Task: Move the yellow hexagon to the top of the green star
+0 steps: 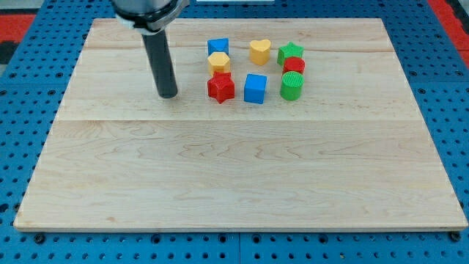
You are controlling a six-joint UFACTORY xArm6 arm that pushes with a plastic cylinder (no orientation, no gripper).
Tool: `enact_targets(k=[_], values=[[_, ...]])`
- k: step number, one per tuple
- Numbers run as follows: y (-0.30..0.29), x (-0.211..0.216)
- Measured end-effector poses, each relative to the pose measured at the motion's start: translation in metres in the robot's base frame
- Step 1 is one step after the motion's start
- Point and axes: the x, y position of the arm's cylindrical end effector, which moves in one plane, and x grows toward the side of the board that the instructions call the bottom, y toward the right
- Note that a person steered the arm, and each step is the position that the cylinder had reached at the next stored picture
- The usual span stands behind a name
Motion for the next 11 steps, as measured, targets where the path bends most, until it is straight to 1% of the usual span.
enact_targets(k=[1, 3, 4, 6, 7, 8, 9, 10, 11], values=[[-0.001, -0.014], [0.032, -0.047], [0.087, -0.047], [0.143, -0.068], [0.157, -0.088], [0.165, -0.097], [0.155, -0.097], [0.155, -0.107], [0.171, -0.122]])
